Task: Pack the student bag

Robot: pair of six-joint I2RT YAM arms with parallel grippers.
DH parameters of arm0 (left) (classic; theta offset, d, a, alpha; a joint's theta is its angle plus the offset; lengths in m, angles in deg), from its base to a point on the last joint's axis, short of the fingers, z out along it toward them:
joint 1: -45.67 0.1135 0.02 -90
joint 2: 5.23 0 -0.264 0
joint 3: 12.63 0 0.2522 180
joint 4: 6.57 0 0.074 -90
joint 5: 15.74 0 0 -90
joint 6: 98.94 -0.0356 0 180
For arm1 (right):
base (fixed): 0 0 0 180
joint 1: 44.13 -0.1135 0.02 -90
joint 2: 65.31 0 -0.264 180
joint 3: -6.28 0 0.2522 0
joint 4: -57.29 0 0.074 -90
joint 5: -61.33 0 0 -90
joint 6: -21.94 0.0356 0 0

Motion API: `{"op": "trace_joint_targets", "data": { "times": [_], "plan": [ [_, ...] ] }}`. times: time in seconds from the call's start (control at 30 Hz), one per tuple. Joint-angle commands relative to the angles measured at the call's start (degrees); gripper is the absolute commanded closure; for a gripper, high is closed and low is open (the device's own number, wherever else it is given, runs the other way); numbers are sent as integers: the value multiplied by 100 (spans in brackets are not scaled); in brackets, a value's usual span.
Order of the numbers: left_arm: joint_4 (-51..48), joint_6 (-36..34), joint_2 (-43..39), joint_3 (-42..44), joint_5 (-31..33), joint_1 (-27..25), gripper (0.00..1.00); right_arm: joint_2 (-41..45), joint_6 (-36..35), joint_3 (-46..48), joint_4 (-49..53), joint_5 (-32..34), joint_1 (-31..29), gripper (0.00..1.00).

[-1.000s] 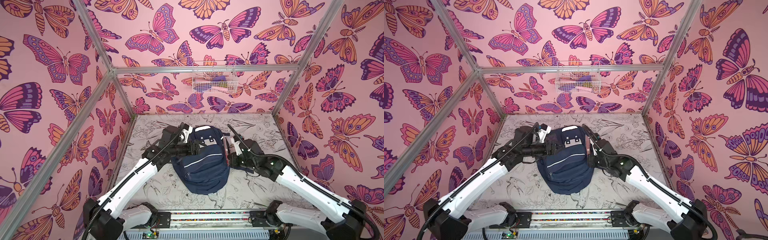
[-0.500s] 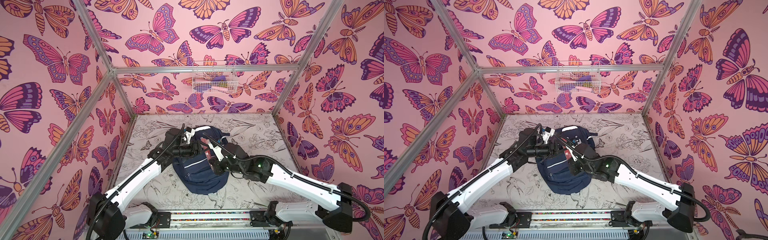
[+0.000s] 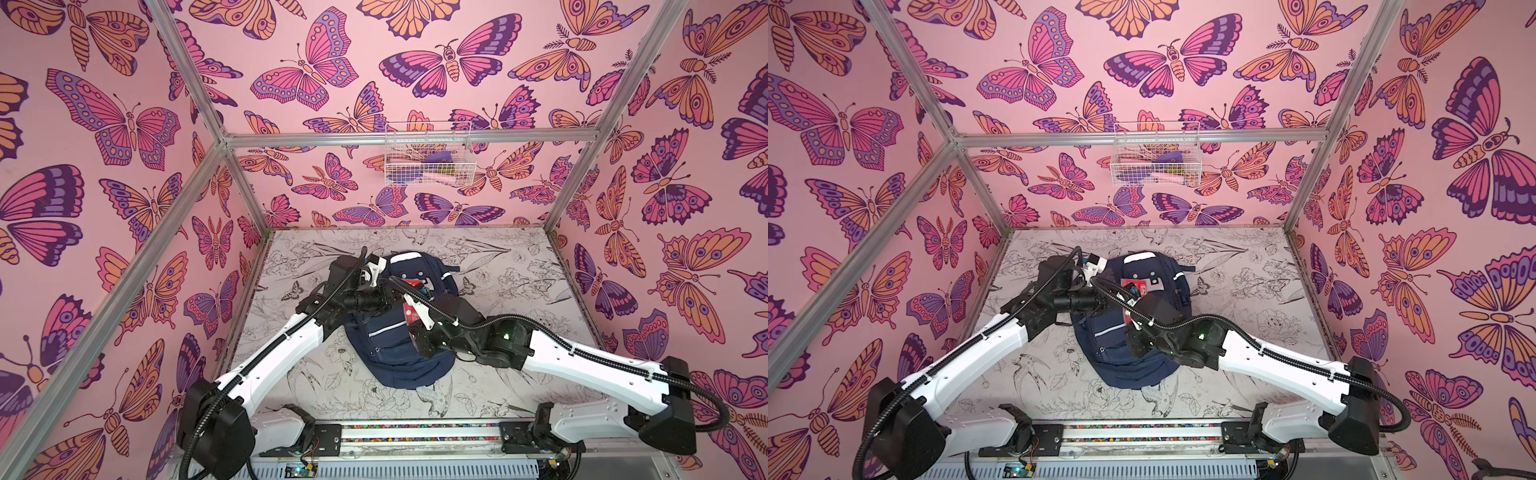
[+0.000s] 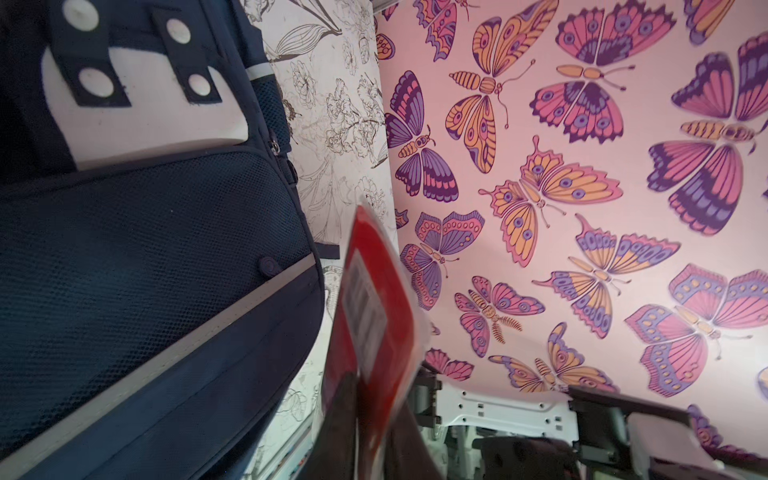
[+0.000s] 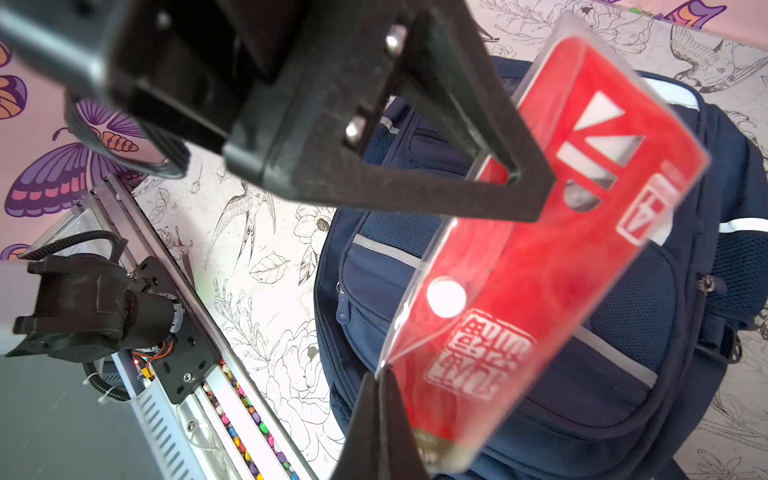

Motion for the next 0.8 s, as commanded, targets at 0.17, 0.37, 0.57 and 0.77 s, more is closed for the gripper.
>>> {"op": "trace_joint_targets", "data": {
  "times": [0.17,0.37,0.57,0.77],
  "plan": [
    [226,-93,254,97,-247,179,100,0,-154,-134,-138,99,-77,98],
    [-44,-691,416,-104,-916,385,100,444,-7,37,-220,474,-51,34],
    [-826,-1651,358,-281,-1384,424,100,1446,288,266,-133,-1159,1123,14],
    [-731,-1962,138,-101,-2492,397,100,1441,378,673,-560,-4906,3198,16]
  ]
}}
